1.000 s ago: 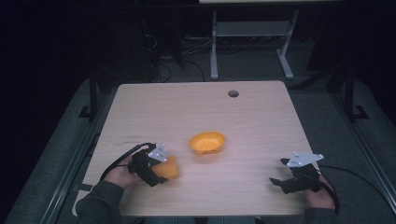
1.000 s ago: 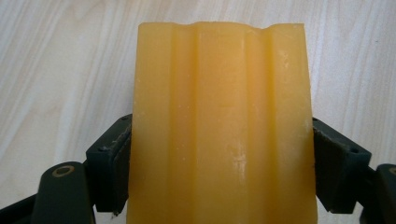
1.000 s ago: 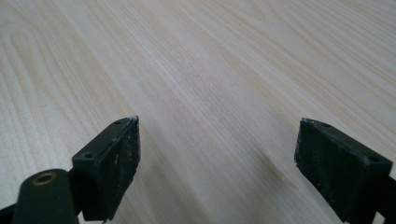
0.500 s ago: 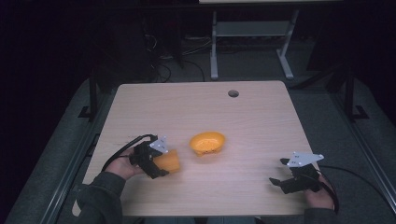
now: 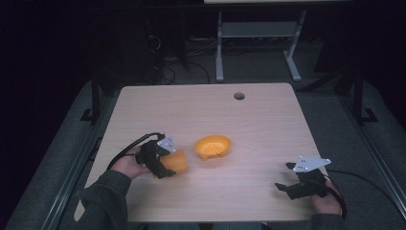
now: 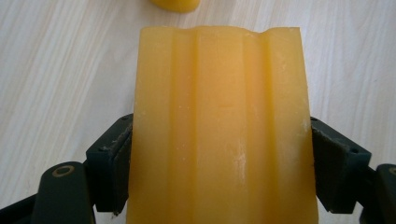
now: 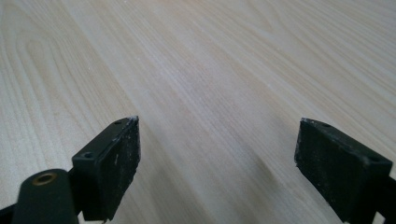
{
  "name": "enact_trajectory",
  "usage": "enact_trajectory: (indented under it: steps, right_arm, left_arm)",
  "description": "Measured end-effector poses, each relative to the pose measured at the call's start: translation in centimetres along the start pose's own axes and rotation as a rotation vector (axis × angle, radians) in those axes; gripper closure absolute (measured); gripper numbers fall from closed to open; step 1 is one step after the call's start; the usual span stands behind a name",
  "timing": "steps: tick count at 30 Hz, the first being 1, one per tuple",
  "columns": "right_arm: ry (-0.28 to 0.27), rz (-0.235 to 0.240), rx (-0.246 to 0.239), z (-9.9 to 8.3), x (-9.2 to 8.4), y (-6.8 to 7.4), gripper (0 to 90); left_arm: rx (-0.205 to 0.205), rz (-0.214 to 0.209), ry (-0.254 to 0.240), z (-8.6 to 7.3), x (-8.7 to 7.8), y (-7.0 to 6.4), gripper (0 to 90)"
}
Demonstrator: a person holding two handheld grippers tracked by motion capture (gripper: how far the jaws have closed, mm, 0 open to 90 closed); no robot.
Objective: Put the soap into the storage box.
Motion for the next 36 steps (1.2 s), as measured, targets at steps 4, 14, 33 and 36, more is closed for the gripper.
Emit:
enact_trajectory:
  steps: [4,14,33,36]
  right_arm:
    - [-0.006,-0.005,0.002,0.1,-0.2,-0.1,13.7]
    - [-0.021,-0.01,0.006,0.2,-0.4,-0.2,13.7]
    - [-0.035,-0.013,0.01,0.4,-0.5,-0.2,13.7]
    - [-0.033,-0.013,0.008,0.4,-0.6,-0.2,13.7]
  left_arm:
    - [0.009,0.004,-0.009,0.6,-0.5,0.1,20.8]
    - [0.014,-0.001,-0.02,1.7,-1.1,0.6,20.8]
    - [0.057,0.014,-0.033,4.3,-2.1,1.6,20.8]
    - [0.064,0.015,-0.047,5.1,-2.3,1.7,20.9]
Point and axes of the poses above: each handheld gripper's, and its own axes: x roughly forward along the jaws, z roughly out of its top, y roughly to its left, the point moved 7 cm from there along x, roughly forward along the jaws, and after that the axes turned 6 degrees about -z, right-handed, at the moved point
